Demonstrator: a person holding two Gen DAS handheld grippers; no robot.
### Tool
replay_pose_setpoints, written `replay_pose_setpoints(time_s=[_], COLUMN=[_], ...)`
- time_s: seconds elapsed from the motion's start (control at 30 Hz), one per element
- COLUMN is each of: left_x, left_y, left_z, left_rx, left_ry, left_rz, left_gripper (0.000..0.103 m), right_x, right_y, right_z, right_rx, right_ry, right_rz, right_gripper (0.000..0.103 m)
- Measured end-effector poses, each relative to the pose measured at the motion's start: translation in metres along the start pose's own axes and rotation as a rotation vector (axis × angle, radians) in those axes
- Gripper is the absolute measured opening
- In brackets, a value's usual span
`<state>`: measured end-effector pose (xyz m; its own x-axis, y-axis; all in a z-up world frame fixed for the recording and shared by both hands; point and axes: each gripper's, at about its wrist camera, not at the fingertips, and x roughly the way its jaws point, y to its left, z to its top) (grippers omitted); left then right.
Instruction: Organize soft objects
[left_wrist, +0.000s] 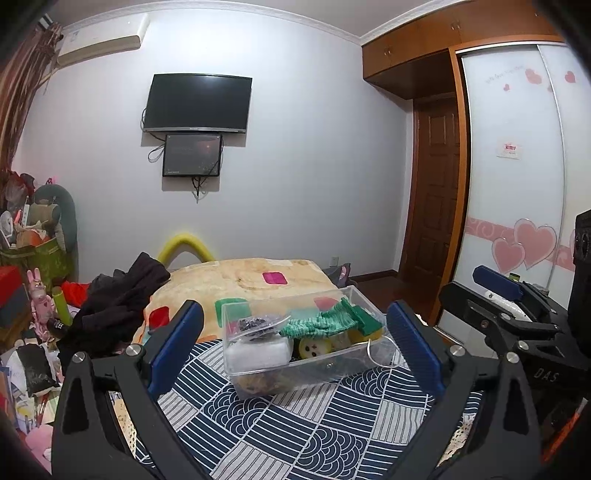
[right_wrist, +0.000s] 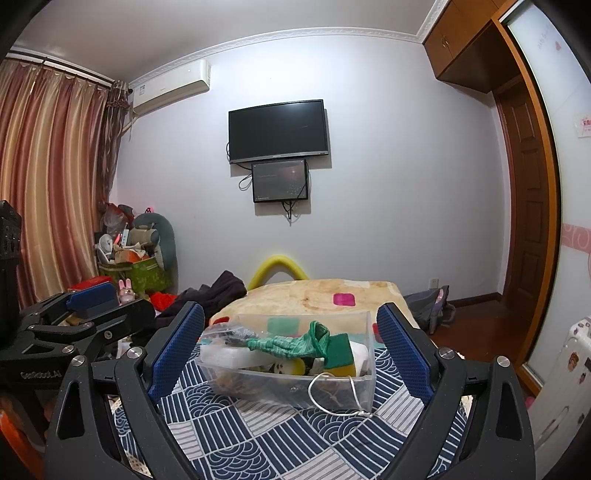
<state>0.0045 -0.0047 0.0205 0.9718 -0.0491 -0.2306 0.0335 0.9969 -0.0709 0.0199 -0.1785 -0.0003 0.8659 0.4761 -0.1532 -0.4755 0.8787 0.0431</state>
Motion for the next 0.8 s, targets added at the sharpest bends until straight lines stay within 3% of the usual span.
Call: replay_pose_setpoints(time_s=[0.8], left_x=[0.0008], left_y=[-0.0014], left_z=[0.0003], left_rx=[-0.01], left_ry=[0.015], left_rz=[-0.011], left_gripper=[0.101], right_x=[-0.0015], right_y=[0.0011], right_z=[0.0012], right_rx=[0.003], right_ry=[0.008], right_rz=[0.007], right_gripper=[0.094])
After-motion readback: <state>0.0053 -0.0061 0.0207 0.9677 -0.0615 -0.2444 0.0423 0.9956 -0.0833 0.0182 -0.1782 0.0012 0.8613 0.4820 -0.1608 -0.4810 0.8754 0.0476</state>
